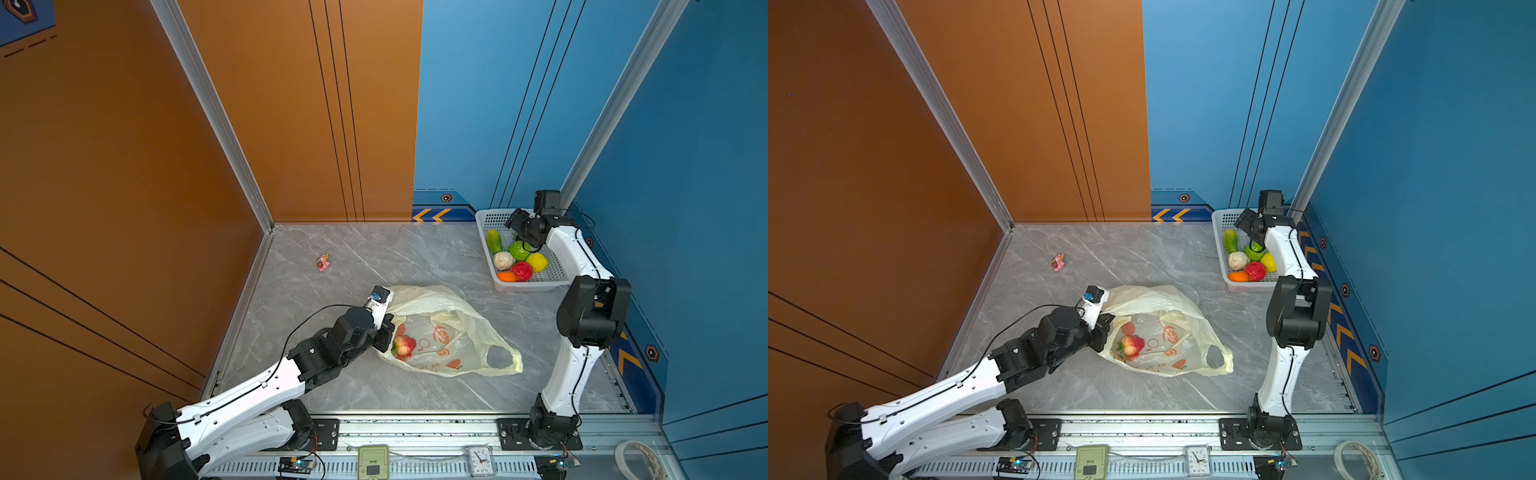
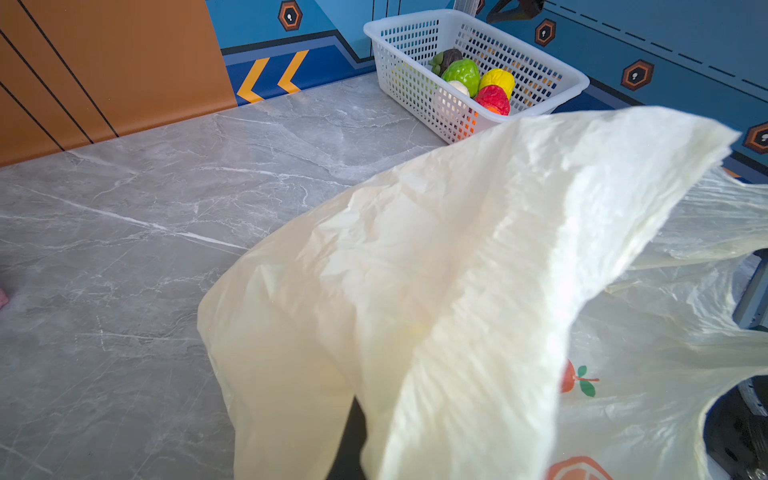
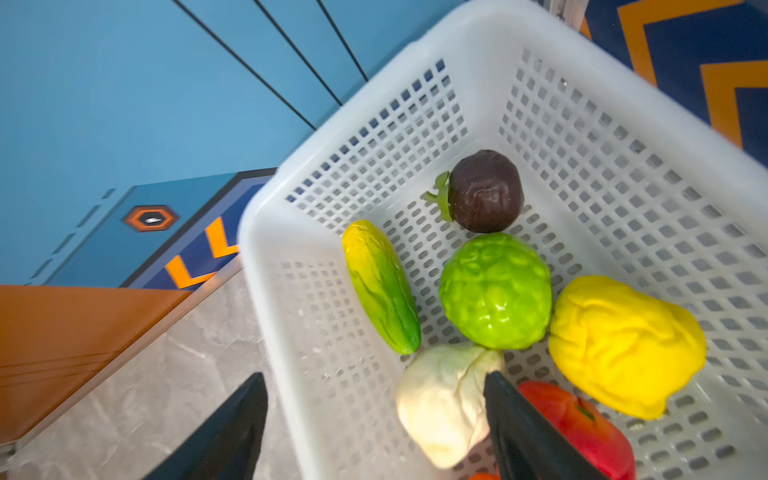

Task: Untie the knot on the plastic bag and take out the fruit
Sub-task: 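Move the right gripper back over the bag mouth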

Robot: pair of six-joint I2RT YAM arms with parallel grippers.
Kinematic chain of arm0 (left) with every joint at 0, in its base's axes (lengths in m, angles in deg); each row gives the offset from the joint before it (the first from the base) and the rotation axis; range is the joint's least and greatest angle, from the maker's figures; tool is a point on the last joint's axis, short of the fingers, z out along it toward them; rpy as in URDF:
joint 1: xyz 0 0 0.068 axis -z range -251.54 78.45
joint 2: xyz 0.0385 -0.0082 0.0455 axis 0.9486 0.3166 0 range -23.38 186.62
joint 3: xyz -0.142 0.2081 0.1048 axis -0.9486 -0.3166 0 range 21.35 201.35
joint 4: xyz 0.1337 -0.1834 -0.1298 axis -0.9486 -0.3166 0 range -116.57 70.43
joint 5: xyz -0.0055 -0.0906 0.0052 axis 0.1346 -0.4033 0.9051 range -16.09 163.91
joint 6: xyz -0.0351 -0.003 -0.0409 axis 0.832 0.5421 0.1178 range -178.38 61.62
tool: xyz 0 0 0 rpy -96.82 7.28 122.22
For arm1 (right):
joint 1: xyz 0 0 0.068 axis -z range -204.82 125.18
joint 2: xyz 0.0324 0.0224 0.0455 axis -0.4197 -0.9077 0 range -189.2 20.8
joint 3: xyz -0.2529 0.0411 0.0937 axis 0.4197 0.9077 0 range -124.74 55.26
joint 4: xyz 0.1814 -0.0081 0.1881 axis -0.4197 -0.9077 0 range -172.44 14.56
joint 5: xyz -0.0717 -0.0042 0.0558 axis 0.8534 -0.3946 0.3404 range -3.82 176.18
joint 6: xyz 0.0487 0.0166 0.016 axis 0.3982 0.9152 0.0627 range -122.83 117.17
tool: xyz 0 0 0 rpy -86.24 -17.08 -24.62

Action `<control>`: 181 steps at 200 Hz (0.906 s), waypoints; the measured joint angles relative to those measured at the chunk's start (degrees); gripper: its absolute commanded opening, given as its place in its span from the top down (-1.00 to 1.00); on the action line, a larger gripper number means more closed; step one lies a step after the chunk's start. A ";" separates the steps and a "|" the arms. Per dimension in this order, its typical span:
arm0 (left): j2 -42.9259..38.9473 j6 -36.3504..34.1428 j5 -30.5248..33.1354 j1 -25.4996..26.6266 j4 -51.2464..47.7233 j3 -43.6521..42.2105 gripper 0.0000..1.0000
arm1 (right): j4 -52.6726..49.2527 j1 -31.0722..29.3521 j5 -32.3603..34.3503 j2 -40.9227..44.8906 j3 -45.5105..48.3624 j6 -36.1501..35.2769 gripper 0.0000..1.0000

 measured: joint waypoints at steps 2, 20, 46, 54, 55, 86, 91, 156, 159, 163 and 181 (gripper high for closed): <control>-0.20 0.00 -0.13 -0.15 0.07 -0.11 1.00 | -0.07 -0.13 -0.17 0.76 0.52 0.00 -0.64; -1.75 -0.26 -1.79 -1.84 0.11 -1.22 1.00 | -1.03 -2.27 -2.08 7.89 4.52 -0.07 -0.65; -3.17 -0.63 -4.76 -3.93 0.00 -1.79 1.00 | -3.26 -8.35 -4.66 18.03 10.84 -0.92 -0.67; -3.52 -0.68 -5.55 -4.26 0.00 -1.90 1.00 | -4.07 -10.67 -5.57 21.14 12.83 -1.07 -0.67; -3.58 -0.66 -5.70 -4.28 0.00 -1.92 1.00 | -4.09 -10.91 -5.66 21.40 13.00 -1.07 -0.67; -5.18 -1.07 -8.17 -5.14 -0.04 -3.37 1.00 | -6.95 -21.46 -8.22 32.87 19.69 -0.85 -0.68; -5.55 -1.07 -8.57 -5.33 -0.13 -3.74 1.00 | -7.52 -23.28 -8.37 34.51 20.55 -0.79 -0.68; -8.83 -1.07 -11.65 -6.23 -1.97 -6.40 1.00 | -11.41 -47.71 -4.79 46.84 27.98 4.20 -0.67; -8.92 -1.05 -11.80 -6.23 -2.01 -6.49 1.00 | -11.54 -48.83 -4.52 46.88 28.15 4.46 -0.67; -9.01 -1.05 -11.96 -6.23 -2.05 -6.62 1.00 | -11.61 -50.07 -4.13 46.88 28.33 4.63 -0.67; -9.16 -1.05 -12.26 -6.23 -2.25 -7.34 1.00 | -12.09 -55.25 -2.80 46.14 28.92 5.66 -0.66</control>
